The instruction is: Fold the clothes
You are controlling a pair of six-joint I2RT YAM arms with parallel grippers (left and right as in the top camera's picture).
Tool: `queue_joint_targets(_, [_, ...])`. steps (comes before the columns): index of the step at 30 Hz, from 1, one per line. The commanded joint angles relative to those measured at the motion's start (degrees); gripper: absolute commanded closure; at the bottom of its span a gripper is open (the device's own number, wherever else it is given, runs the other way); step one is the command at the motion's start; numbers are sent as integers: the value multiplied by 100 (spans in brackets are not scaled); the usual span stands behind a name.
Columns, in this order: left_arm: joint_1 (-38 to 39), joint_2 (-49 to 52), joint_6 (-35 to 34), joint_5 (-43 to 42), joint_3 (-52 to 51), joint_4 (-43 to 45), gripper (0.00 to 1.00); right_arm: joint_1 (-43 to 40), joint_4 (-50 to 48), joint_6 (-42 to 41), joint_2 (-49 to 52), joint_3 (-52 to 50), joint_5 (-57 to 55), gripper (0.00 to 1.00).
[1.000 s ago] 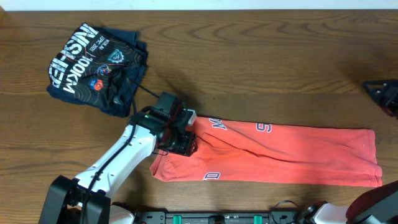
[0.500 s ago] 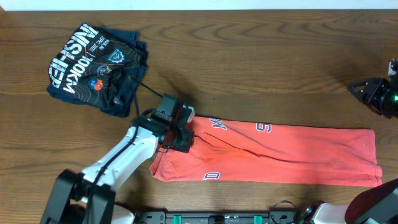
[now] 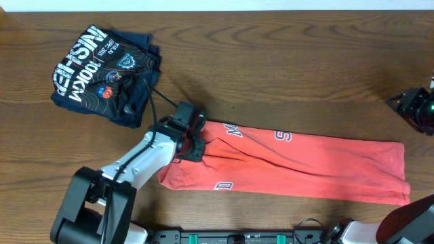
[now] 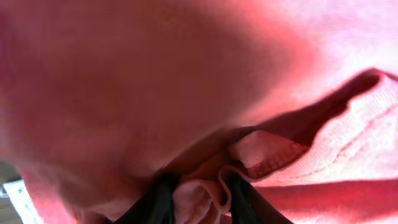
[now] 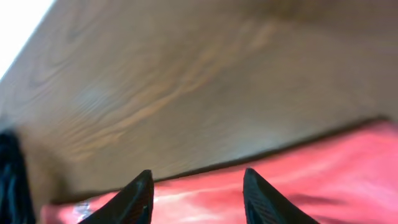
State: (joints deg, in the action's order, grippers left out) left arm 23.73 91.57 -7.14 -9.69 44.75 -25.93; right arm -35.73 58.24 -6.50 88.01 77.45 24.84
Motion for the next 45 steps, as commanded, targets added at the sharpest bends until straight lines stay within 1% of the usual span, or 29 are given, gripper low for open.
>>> queue_joint_targets(1, [-326, 111, -321, 507, 46, -192, 68, 55, -63, -466, 42, -192, -894, 52])
queue_joint_targets(4, [-555, 111, -396, 527, 46, -378, 67, 55, -114, -470, 221, -393, -1058, 51])
queue_joint_targets(6, [-647, 111, -393, 525, 46, -400, 67, 55, -162, -621, 393, -570, -1272, 51])
queue_joint_targets(9, [-667, 111, -393, 525, 46, -396, 66, 52, -282, -872, 684, -833, -1593, 54])
queue_joint_targets(10, [-667, 111, -393, 525, 46, -400, 64, 50, -361, -896, 798, -916, -1602, 55])
queue_joint_targets(12, [-667, 111, -391, 527, 46, -420, 63, 50, -437, -973, 1019, -1001, -1624, 60])
queue_joint_targets(16, [-669, 111, -393, 527, 46, -470, 62, 37, -435, -1263, 1419, -1008, -2385, 57])
queue_joint_targets(22, [-667, 111, -393, 525, 46, -468, 62, 15, -758, -1084, 1718, -1008, -2337, 55])
queue_joint_targets(24, [-667, 111, -393, 525, 46, -468, 62, 7, -979, -776, 1722, -1005, -2312, 52])
queue_joint_targets(27, [-667, 111, -393, 525, 46, -466, 62, -31, -1060, -553, 1722, -1005, -2420, 51])
queue_joint_targets(29, [-667, 111, -393, 525, 46, -466, 62, -76, -1047, -551, 1722, -1008, -2308, 55])
queue_joint_targets(31, [-667, 111, -393, 527, 46, -461, 62, -98, -999, -542, 1722, -1014, -2284, 63])
queue_joint_targets(36, [-667, 111, -391, 527, 46, -437, 62, -107, -938, -546, 1722, -1106, -2347, 66])
queue_joint_targets(37, [-669, 111, -391, 527, 46, -437, 62, -114, -940, -555, 1722, -1130, -2422, 66])
queue_joint_targets(39, [-667, 111, -393, 527, 46, -442, 62, -153, -960, -588, 1722, -1158, -2605, 56])
queue_joint_targets(40, [-667, 111, -393, 527, 46, -444, 62, -190, -979, -588, 1722, -1161, -2632, 55])
queue_joint_targets(43, [-667, 111, -393, 527, 46, -439, 62, -295, -1054, -586, 1722, -1163, -2470, 54])
queue_joint_targets(45, [-667, 111, -393, 527, 46, -439, 62, -337, -1060, -584, 1722, -1169, -2304, 57])
